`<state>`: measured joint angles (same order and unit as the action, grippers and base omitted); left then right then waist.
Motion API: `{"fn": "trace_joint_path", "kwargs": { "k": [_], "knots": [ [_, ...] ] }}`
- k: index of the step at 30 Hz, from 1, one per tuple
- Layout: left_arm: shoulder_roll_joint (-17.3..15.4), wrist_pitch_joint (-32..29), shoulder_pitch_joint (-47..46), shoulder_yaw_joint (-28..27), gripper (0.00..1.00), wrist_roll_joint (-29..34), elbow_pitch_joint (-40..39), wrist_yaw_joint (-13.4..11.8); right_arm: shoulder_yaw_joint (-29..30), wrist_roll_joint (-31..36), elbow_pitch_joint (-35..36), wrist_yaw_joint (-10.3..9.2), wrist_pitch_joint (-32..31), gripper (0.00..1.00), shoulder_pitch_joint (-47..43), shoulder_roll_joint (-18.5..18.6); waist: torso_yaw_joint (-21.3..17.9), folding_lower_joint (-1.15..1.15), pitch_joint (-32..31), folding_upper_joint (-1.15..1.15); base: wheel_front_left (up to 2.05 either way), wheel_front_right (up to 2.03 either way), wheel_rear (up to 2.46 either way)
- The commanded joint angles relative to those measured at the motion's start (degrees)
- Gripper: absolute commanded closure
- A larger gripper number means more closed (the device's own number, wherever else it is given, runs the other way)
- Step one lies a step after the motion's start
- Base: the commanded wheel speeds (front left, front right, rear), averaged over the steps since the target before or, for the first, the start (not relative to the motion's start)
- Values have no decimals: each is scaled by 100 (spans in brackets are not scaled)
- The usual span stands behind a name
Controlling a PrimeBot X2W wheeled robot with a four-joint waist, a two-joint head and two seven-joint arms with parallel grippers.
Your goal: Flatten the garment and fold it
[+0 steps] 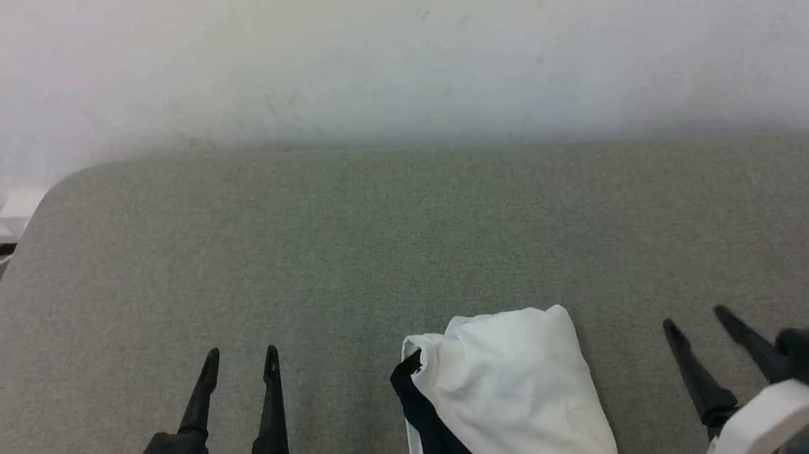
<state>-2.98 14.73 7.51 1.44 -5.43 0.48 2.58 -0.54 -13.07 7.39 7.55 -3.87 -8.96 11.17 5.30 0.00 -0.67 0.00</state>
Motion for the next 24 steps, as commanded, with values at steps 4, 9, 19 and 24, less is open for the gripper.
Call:
{"fn": "trace_joint_path", "kwargs": {
  "k": [4, 9, 19, 24],
  "knots": [
    [7, 27, -179, 42, 0, 23, 54, 61, -382, -1070, 25, -6, -1317, 0, 283, 425, 122, 0, 234, 0, 0, 0, 0],
    [9, 27, -328, 181, 0, -14, 136, 60, -814, -2137, -102, -6, -2716, 0, 586, 710, 313, 0, 458, 0, 0, 0, 0],
    [10, 27, -500, 324, 0, -68, 250, 11, -879, -2199, -1166, -6, -3459, 0, 1102, 402, 641, 0, 657, 0, 0, 0, 0],
    [10, 27, -526, 323, 0, -72, 271, 3, -1066, -2103, -1644, -6, -3428, 0, 1262, 208, 679, 0, 680, 0, 0, 0, 0]
  ]
}}
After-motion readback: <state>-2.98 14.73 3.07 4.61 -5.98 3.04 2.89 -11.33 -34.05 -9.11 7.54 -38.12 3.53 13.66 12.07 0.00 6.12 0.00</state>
